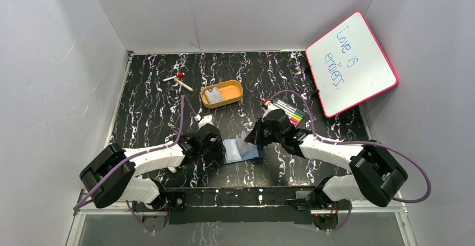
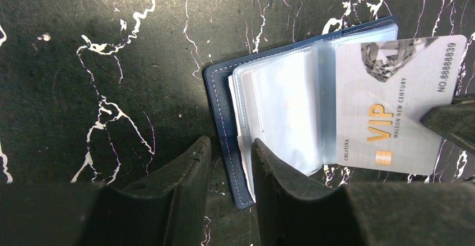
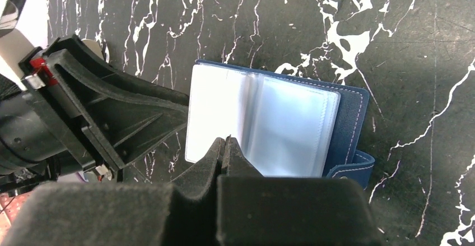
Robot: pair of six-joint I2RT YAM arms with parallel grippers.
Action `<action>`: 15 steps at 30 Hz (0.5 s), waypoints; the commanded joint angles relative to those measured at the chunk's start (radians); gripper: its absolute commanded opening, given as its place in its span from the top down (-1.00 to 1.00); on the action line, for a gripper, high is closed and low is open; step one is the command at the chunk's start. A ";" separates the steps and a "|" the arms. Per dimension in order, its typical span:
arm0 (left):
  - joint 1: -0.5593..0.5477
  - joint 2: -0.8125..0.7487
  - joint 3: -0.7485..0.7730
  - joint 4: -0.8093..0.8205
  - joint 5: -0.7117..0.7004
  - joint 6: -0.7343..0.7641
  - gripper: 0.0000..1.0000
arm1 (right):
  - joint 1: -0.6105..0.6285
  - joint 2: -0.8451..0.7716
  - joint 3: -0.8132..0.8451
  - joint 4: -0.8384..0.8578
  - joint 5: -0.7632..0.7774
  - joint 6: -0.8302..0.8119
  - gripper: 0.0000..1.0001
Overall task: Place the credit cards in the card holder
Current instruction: Turn over the card slot in the card holder.
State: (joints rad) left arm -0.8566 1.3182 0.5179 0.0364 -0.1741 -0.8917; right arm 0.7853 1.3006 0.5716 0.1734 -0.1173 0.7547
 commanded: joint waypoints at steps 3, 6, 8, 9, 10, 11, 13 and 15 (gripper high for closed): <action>0.000 -0.005 -0.031 -0.082 -0.034 0.011 0.37 | -0.002 0.040 -0.024 0.079 0.037 0.026 1.00; 0.001 -0.005 -0.030 -0.084 -0.034 0.012 0.38 | -0.003 0.054 -0.033 0.091 0.039 0.032 1.00; 0.000 -0.005 -0.030 -0.084 -0.034 0.013 0.38 | -0.003 0.062 -0.036 0.094 0.038 0.033 1.00; 0.000 -0.005 -0.030 -0.084 -0.033 0.014 0.38 | -0.002 0.064 -0.037 0.098 0.035 0.034 1.00; 0.001 -0.005 -0.030 -0.084 -0.034 0.014 0.38 | -0.003 0.065 -0.040 0.103 0.033 0.034 1.00; 0.001 -0.005 -0.030 -0.084 -0.034 0.014 0.38 | -0.003 0.067 -0.042 0.107 0.029 0.035 1.00; 0.001 -0.005 -0.030 -0.081 -0.033 0.012 0.38 | -0.003 0.070 -0.045 0.113 0.023 0.037 1.00; 0.001 -0.005 -0.031 -0.080 -0.031 0.011 0.38 | -0.003 0.075 -0.048 0.122 0.017 0.040 1.00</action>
State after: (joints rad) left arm -0.8566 1.3182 0.5171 0.0368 -0.1757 -0.8913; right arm 0.7853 1.3674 0.5369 0.2260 -0.0963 0.7864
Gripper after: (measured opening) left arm 0.311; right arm 0.011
